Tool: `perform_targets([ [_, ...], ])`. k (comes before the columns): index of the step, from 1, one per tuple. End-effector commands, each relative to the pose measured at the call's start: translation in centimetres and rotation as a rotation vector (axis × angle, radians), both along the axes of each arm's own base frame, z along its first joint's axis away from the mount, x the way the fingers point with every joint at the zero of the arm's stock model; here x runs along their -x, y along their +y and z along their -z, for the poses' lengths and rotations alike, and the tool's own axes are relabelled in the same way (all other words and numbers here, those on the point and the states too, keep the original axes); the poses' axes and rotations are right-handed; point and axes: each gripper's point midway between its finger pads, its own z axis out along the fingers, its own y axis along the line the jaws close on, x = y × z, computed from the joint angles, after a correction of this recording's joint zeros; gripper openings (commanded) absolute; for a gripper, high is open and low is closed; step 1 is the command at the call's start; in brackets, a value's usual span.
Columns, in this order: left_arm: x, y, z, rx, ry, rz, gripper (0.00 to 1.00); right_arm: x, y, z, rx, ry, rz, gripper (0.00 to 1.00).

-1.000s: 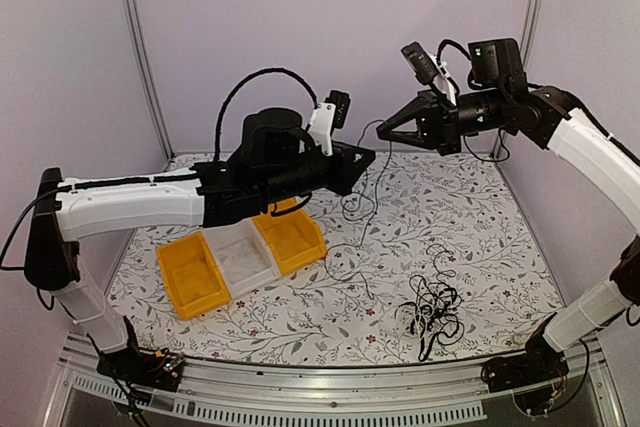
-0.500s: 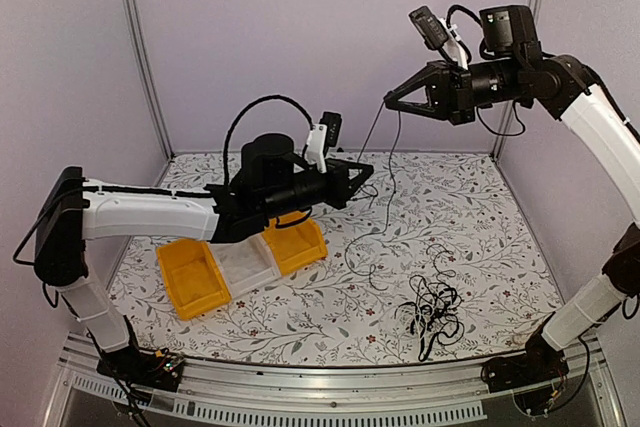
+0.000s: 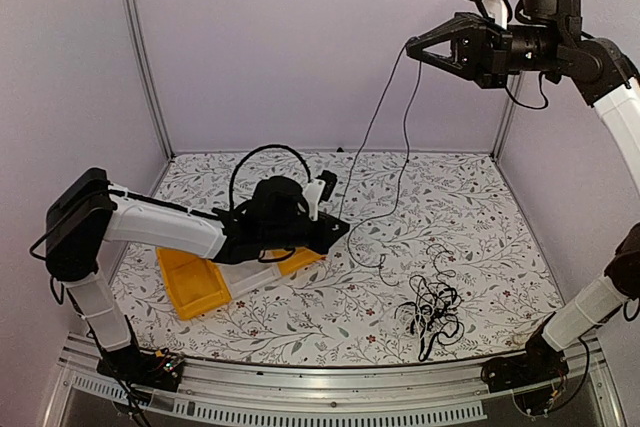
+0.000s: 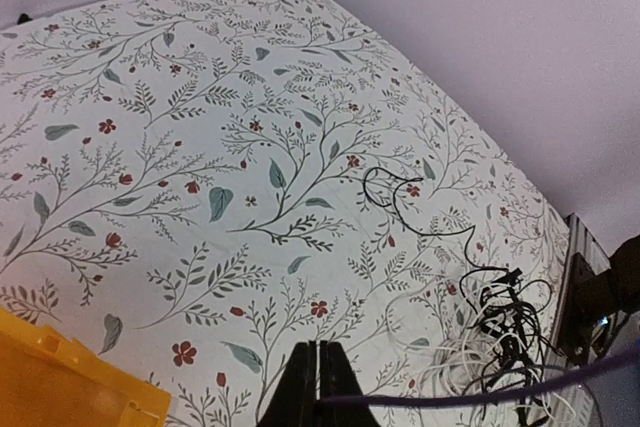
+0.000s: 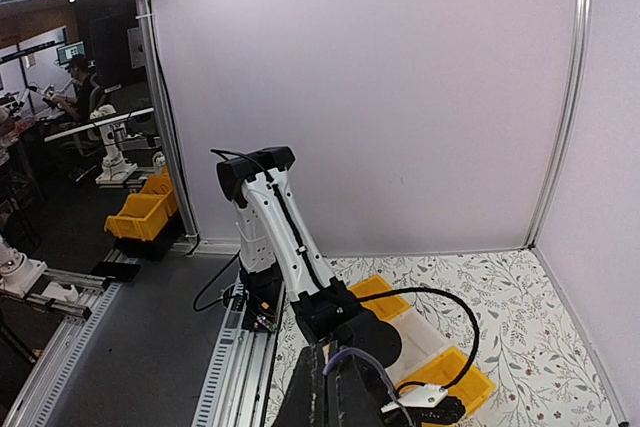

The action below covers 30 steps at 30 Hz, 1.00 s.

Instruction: Untangle the cables

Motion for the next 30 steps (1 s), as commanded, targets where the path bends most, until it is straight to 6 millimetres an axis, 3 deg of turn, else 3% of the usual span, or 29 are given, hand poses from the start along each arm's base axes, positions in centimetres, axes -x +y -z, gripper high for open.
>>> perform_targets([
  [1, -0.4, 0.9, -1.1, -0.001, -0.021, -0.029, 0.03, 0.5, 0.0, -1.0, -0.026, -0.023, -0.013, 0.0],
  [9, 0.9, 3.5, -0.8, -0.039, -0.001, -0.074, 0.03, 0.1, -0.2, -2.4, -0.053, -0.076, 0.019, 0.0],
  [14, 2.8, 6.1, -0.5, -0.131, 0.003, -0.118, 0.39, -0.7, 0.2, -1.2, -0.031, -0.052, 0.028, 0.0],
  [18, 4.6, 8.0, -1.5, -0.16, -0.013, -0.14, 0.48, -1.3, 0.4, -0.1, -0.017, -0.035, 0.051, 0.0],
  [20, 5.2, 8.6, -2.9, -0.143, -0.035, -0.147, 0.51, -2.0, 0.6, 0.8, 0.002, -0.026, 0.072, 0.0],
  [21, 5.6, 8.8, -3.8, -0.129, -0.048, -0.147, 0.6, -2.3, 0.7, 1.3, 0.011, -0.021, 0.079, 0.0],
  [24, 6.3, 9.3, -7.0, -0.095, -0.096, -0.145, 0.63, -2.9, 1.1, 2.8, 0.031, -0.006, 0.085, 0.0],
  [30, 6.8, 7.1, -16.4, 0.009, -0.293, -0.096, 0.64, -4.2, 1.5, 5.9, 0.086, 0.033, 0.117, 0.0],
])
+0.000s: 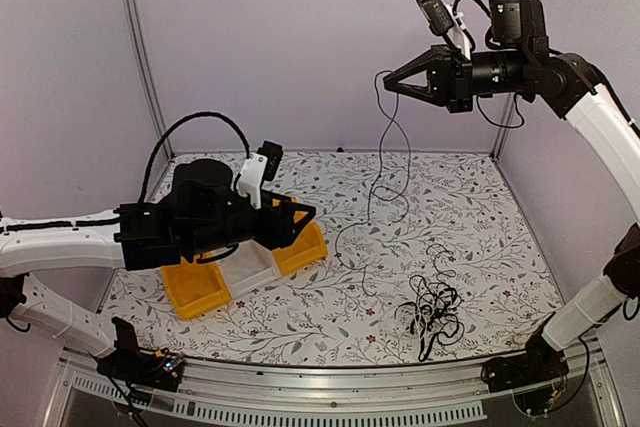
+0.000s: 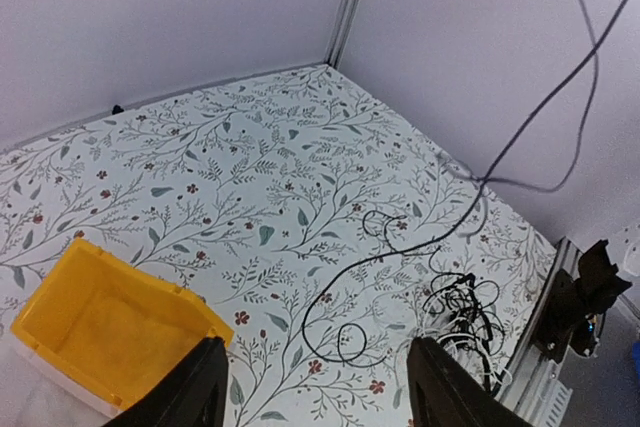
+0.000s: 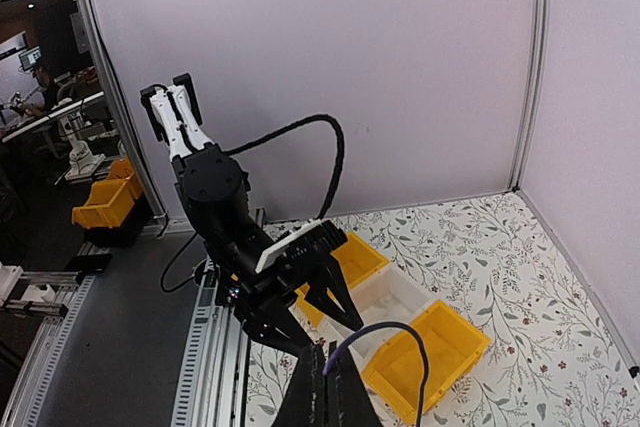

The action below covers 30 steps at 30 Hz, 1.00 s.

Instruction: Untangle the cables

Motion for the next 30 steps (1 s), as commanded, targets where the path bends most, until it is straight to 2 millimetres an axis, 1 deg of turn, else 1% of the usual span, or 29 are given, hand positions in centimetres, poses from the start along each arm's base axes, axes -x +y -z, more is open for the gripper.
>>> perform_targets([
  [1, 0.4, -2.3, -8.2, 0.065, -0.193, 0.062, 0.64, -0.6, -0.1, 1.1, 0.018, -0.028, 0.04, 0.0],
  [3, 0.8, -4.0, -10.6, 0.083, -0.248, 0.122, 0.63, -1.0, -0.1, 1.9, 0.032, -0.016, 0.061, 0.0],
  [4, 1.0, -4.9, -11.5, 0.087, -0.269, 0.151, 0.62, -1.3, -0.1, 2.3, 0.039, -0.009, 0.071, 0.0],
  [5, 1.2, -5.7, -13.0, 0.106, -0.293, 0.171, 0.61, -1.5, 0.0, 2.7, 0.046, 0.001, 0.079, 0.0],
  [8, 1.1, -7.8, -14.3, 0.12, -0.318, 0.213, 0.6, -1.8, 0.2, 3.4, 0.053, 0.026, 0.087, 0.0],
  [11, 1.1, -10.0, -14.1, 0.112, -0.334, 0.267, 0.57, -2.0, 0.3, 3.6, 0.051, 0.04, 0.092, 0.0],
  [14, 1.1, -11.8, -13.6, 0.103, -0.339, 0.303, 0.56, -2.2, 0.4, 3.6, 0.048, 0.051, 0.099, 0.0],
  [18, -0.7, -12.1, -12.8, 0.065, -0.347, 0.212, 0.57, -2.2, 0.4, 3.4, 0.041, 0.057, 0.098, 0.0],
  [21, -1.1, -11.7, -13.0, 0.074, -0.374, 0.196, 0.57, -2.1, 0.4, 3.4, 0.036, 0.068, 0.094, 0.0],
  [23, -1.2, -11.9, -13.1, 0.079, -0.382, 0.207, 0.54, -2.0, 0.4, 3.4, 0.035, 0.072, 0.092, 0.0],
  [26, -1.1, -12.6, -13.1, 0.08, -0.387, 0.236, 0.44, -2.0, 0.4, 3.4, 0.035, 0.073, 0.092, 0.0],
  [30, -1.0, -13.4, -12.9, 0.087, -0.382, 0.282, 0.4, -2.1, 0.4, 3.3, 0.031, 0.074, 0.091, 0.0],
])
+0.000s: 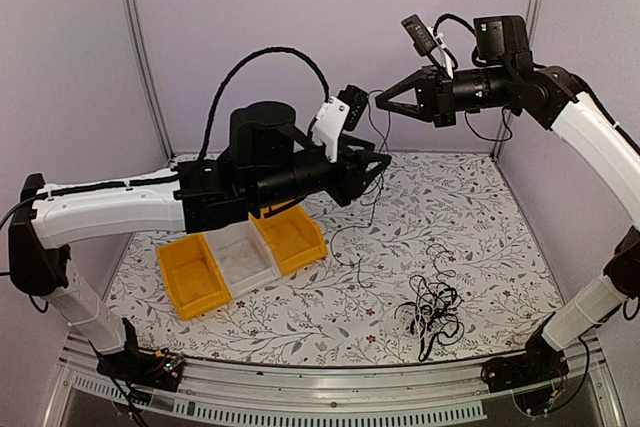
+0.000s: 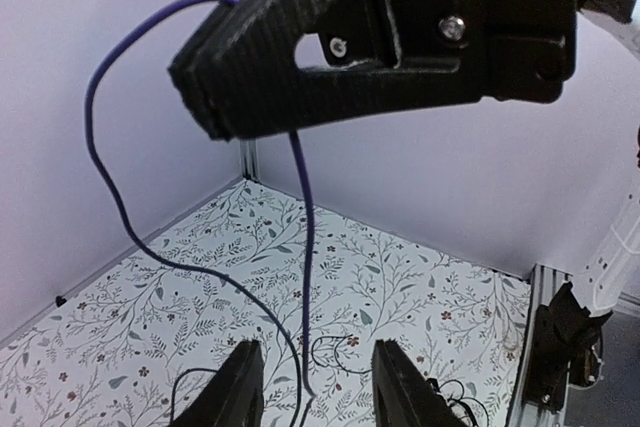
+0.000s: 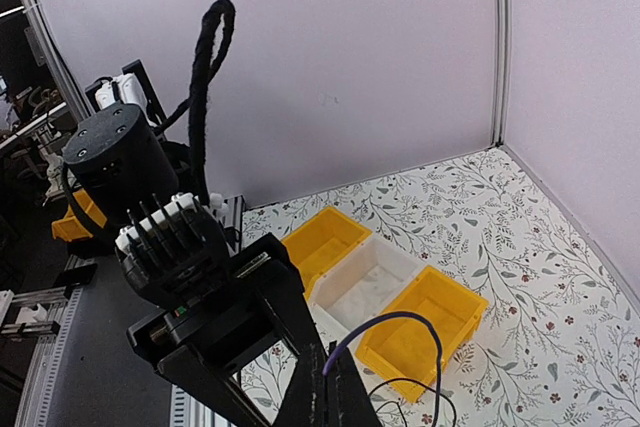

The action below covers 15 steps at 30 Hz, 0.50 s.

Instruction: Untangle the cables

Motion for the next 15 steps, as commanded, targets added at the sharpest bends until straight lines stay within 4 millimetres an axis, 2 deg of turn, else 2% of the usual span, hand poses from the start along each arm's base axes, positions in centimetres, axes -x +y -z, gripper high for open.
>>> perform_targets([
  [1, 0.0, -1.1, -1.7, 0.042, -0.031, 0.057, 0.37, 0.7, -0.3, -1.4, -0.033, -0.025, -0.003, 0.0],
  [4, -0.4, -1.0, -1.8, 0.04, -0.031, 0.058, 0.27, 0.6, -0.2, -1.3, -0.031, -0.019, 0.0, 0.0],
  [9, -0.9, 0.2, -2.6, 0.053, -0.035, 0.032, 0.0, 0.3, -0.2, -0.9, -0.025, -0.015, 0.013, 0.0],
  [11, -1.0, 1.1, -3.7, 0.073, -0.047, 0.005, 0.0, 0.2, -0.3, -0.7, -0.019, -0.016, 0.025, 0.03],
  [13, -1.1, 2.1, -5.4, 0.09, -0.065, -0.02, 0.0, 0.1, -0.5, -0.4, -0.009, -0.014, 0.036, 0.22],
  [15, -1.0, 3.4, -7.8, 0.112, -0.085, -0.048, 0.0, 0.0, -0.9, 0.1, 0.011, -0.024, 0.063, 0.43],
])
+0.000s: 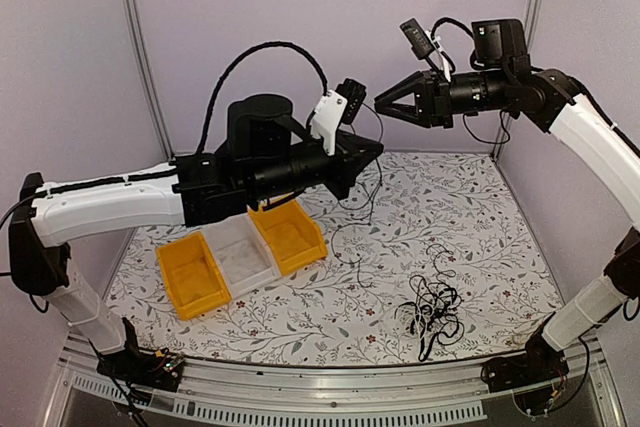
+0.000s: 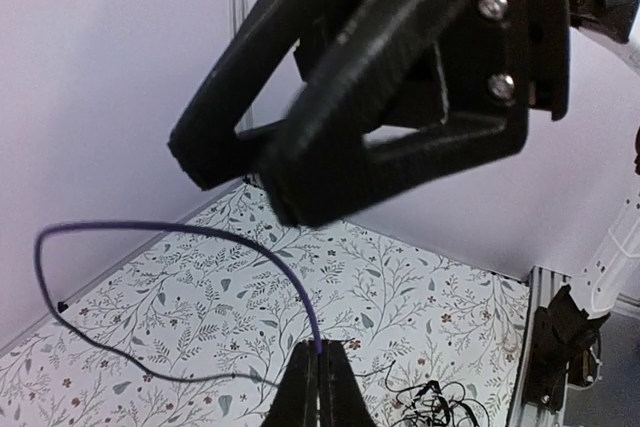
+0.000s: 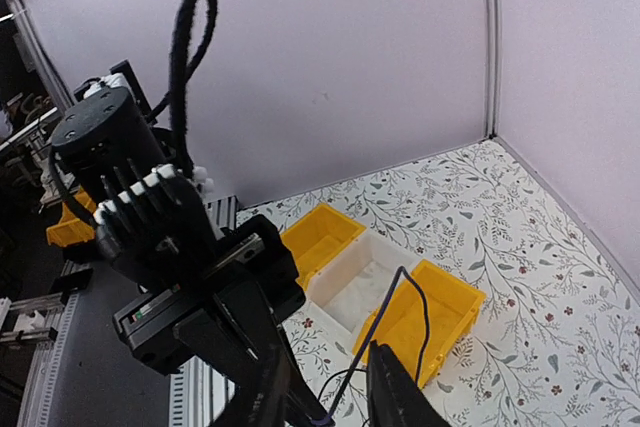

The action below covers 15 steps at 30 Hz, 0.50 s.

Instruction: Untangle the cables

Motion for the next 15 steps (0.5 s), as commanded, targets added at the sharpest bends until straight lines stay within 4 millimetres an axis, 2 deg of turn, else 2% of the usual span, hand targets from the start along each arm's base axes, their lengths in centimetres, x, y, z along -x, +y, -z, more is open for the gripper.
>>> perform_targets([
  [1, -0.2, 3.9, -8.3, 0.113, -0.08, -0.081, 0.0, 0.3, -1.2, -0.2, 0.019, -0.045, 0.058, 0.51],
  [3, -0.4, 5.5, -9.9, 0.101, -0.07, -0.123, 0.0, 0.2, -2.1, 0.5, 0.04, -0.061, 0.089, 0.61],
  [5, -1.6, 8.0, -11.3, 0.1, -0.027, -0.237, 0.0, 0.6, -2.9, 2.6, 0.069, -0.036, 0.109, 0.66],
  [6, -2.3, 9.3, -11.1, 0.075, 0.017, -0.292, 0.0, 1.0, -3.1, 5.5, 0.107, 0.011, 0.098, 0.68],
  [8, -3.1, 12.2, -13.3, 0.102, 0.055, -0.353, 0.0, 2.1, -3.8, 9.6, 0.159, 0.051, 0.085, 0.7],
  [11, -3.1, 15.9, -16.0, 0.135, 0.069, -0.427, 0.0, 3.0, -5.4, 15.4, 0.253, 0.053, 0.113, 0.7],
  [13, -3.0, 18.5, -17.5, 0.163, 0.077, -0.488, 0.0, 3.2, -6.2, 18.1, 0.299, 0.048, 0.128, 0.7],
  [15, -2.8, 21.1, -18.4, 0.18, 0.085, -0.553, 0.0, 3.4, -6.4, 19.2, 0.311, 0.05, 0.128, 0.7],
])
